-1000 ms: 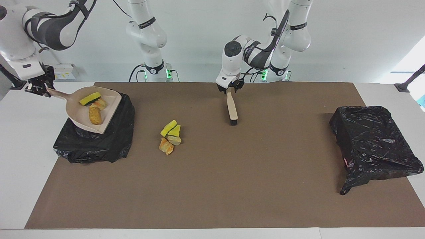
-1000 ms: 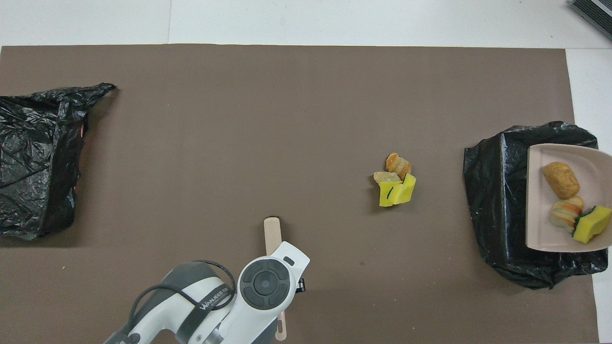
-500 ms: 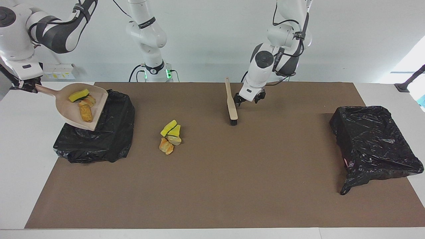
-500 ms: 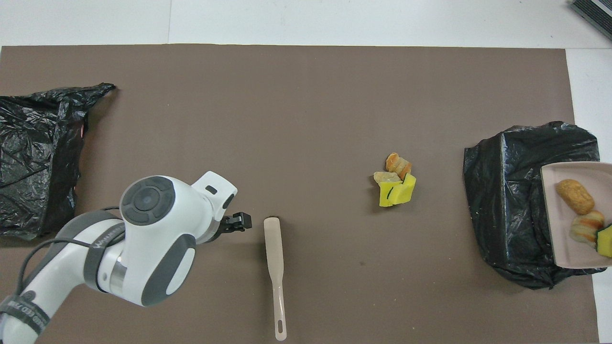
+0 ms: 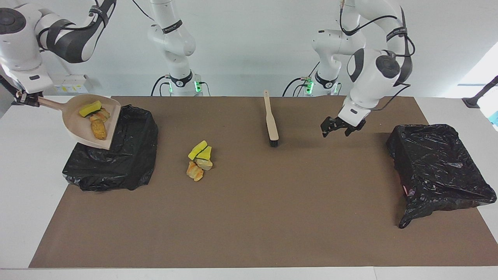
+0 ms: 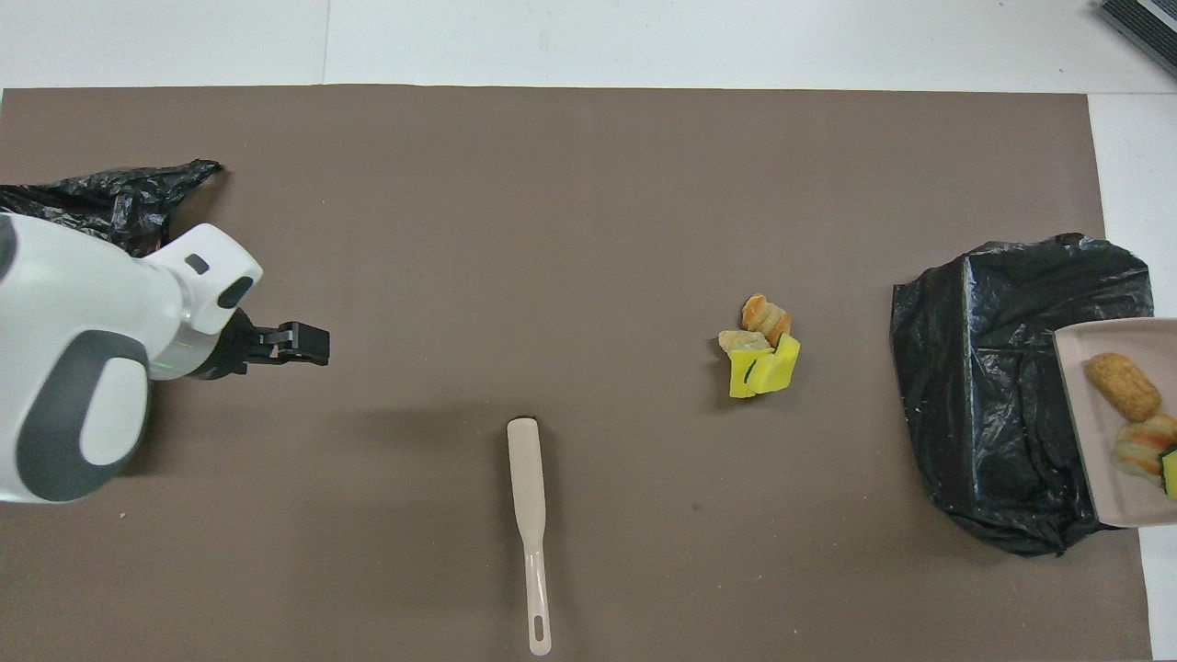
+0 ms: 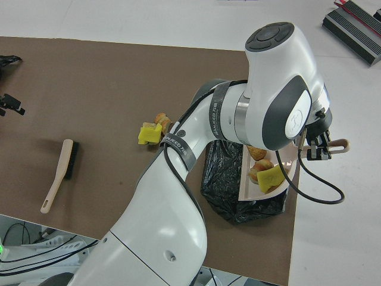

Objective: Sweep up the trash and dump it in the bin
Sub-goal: 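Tip the dustpan over the bag while the left gripper withdraws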

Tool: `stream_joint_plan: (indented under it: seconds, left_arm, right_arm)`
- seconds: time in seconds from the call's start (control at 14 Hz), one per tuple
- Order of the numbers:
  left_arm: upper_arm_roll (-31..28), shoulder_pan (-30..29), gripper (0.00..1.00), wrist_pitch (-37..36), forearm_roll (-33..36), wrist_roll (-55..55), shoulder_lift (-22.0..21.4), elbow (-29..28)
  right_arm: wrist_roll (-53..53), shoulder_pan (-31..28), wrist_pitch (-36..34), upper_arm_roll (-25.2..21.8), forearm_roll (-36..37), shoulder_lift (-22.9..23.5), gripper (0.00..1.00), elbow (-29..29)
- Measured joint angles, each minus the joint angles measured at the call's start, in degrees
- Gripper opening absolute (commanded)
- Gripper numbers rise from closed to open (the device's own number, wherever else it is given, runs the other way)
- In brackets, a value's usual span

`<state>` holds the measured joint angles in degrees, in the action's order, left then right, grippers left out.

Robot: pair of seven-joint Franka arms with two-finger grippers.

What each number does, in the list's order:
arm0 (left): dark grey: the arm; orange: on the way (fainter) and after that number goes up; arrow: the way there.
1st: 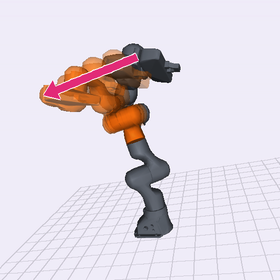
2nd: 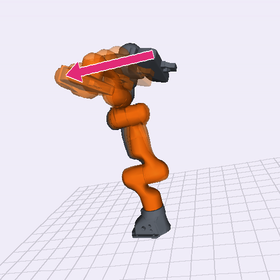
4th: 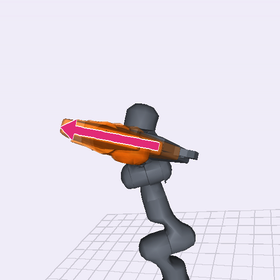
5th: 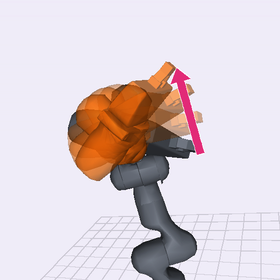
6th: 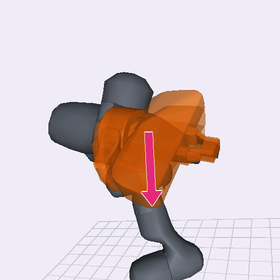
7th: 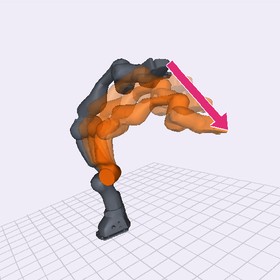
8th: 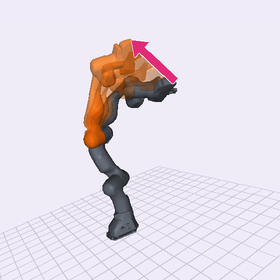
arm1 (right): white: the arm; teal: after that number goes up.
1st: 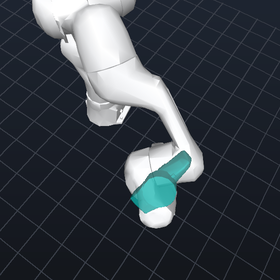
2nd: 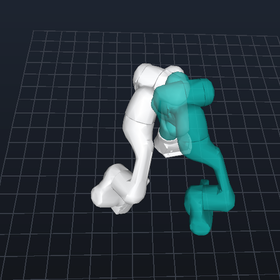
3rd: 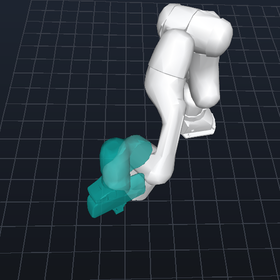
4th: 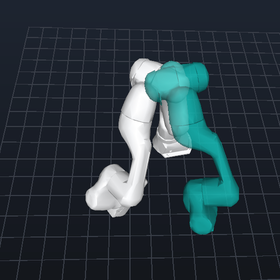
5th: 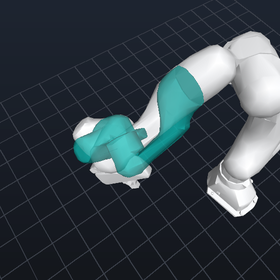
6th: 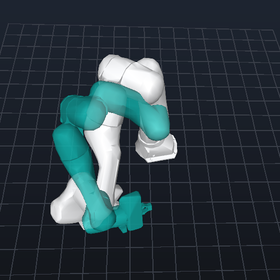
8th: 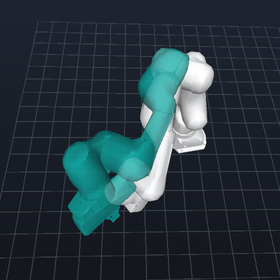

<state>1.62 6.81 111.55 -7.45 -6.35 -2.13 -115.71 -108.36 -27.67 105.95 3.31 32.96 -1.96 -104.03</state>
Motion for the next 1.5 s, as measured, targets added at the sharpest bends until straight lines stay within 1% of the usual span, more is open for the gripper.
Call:
stream_joint_plan:
  seconds: [0.14,0.29,0.57,0.71,0.86,1.07,1.29,1.36,1.5]
  left_arm:
    - [0.0,-4.1,1.0,-3.4,0.0,5.1,0.0,3.1]
    - [0.0,-6.0,1.0,-7.2,0.7,7.1,0.1,6.9]
    - [0.0,-6.5,1.0,-16.5,4.5,7.3,1.3,17.4]
    - [0.1,-6.5,1.0,-18.2,4.9,8.0,1.3,20.0]
    - [0.0,-6.5,1.0,-19.3,4.9,8.7,0.7,20.3]
    - [0.0,-6.6,1.0,-19.4,5.0,8.9,0.1,19.3]
    - [0.0,-6.6,1.0,-19.4,5.9,10.3,-0.2,18.7]
    - [0.1,-6.6,1.0,-19.4,6.2,10.7,-0.4,18.6]
    - [0.3,-6.5,1.0,-19.4,6.3,10.7,-0.7,18.7]
  right_arm:
    - [2.0,1.9,-0.8,0.0,3.6,-0.9,0.0,-0.6]
    - [3.8,3.8,-2.2,0.1,4.8,-1.7,0.0,-1.8]
    - [9.4,9.6,-3.0,0.3,11.7,-3.2,0.0,-4.7]
    - [11.1,10.9,-3.3,0.4,13.8,-3.8,0.0,-5.4]
    - [11.2,11.1,-3.6,0.4,14.2,-4.2,0.0,-5.6]
    - [11.2,10.9,-5.5,0.3,14.4,-4.3,0.0,-5.3]
    - [11.6,10.7,-7.2,-0.7,14.3,-4.4,0.0,-3.0]
    - [11.9,10.6,-8.5,-1.5,13.1,-4.5,0.0,-1.7]
    - [11.9,9.9,-9.7,-4.1,5.8,-4.8,0.0,1.3]
